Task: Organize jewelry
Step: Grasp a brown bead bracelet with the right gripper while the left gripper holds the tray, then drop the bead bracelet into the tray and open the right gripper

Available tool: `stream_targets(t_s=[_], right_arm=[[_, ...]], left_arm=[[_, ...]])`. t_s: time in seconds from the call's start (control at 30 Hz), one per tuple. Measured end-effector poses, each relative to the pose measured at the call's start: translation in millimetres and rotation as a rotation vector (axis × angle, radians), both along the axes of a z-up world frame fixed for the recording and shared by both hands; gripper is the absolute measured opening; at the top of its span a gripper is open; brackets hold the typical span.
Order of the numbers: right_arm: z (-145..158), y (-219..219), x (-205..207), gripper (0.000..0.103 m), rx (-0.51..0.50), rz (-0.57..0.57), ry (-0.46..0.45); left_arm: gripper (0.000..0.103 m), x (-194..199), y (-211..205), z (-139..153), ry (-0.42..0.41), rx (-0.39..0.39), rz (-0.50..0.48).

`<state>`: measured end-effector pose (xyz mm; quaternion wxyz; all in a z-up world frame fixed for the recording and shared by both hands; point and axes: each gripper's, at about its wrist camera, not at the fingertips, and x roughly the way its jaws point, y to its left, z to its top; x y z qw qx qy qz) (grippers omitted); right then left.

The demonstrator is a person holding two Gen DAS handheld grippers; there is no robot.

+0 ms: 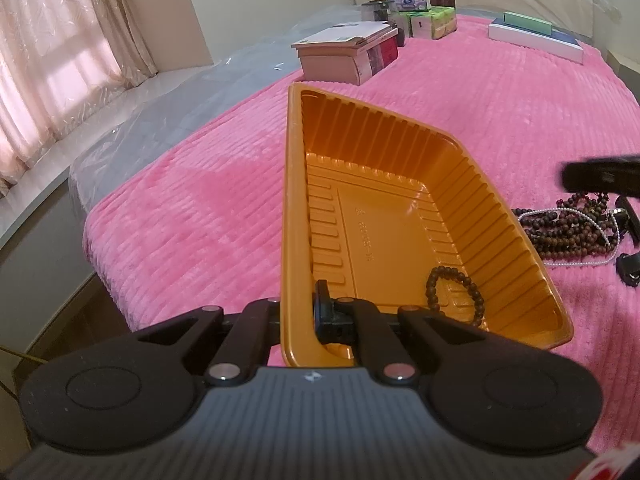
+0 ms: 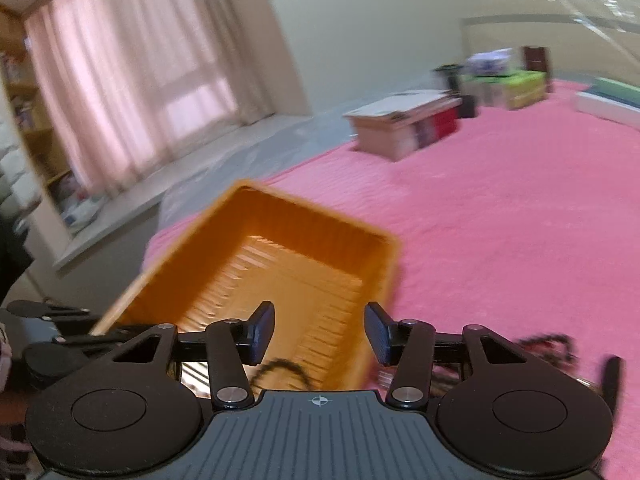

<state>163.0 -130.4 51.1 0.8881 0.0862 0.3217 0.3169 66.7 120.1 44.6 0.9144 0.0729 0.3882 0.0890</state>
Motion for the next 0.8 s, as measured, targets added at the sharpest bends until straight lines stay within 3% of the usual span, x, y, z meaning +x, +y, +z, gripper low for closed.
stream_targets(t_s=[0.2, 0.33, 0.5, 0.67, 0.8], right_arm=[[-28.1, -78.3, -27.5, 0.050, -0.097, -0.226, 0.055], [-46.5, -112.5, -42.0, 0.050, -0.178, -0.306, 0.074], [-58.2, -116.3, -47.5, 0.050, -0.290, -0.269, 0.037], [-81.4, -96.1, -47.6, 0.050, -0.486, -0.181, -0.014], [-96.1, -94.9, -40.9, 0.050, -0.522, -0.152, -0.015]], left_arm=[[0.003, 0.7, -1.3, -0.4, 0.008, 0.016, -0.008], [0.003, 0.2, -3.0, -1.7, 0.011, 0.024, -0.013], [0.003, -0.3, -4.2, -1.5, 0.015, 0.030, -0.014], [0.003, 0.6, -5.0, -1.9, 0.018, 0.030, -0.011], [0.003, 0.6, -4.2, -2.3, 0.019, 0.030, -0.011]])
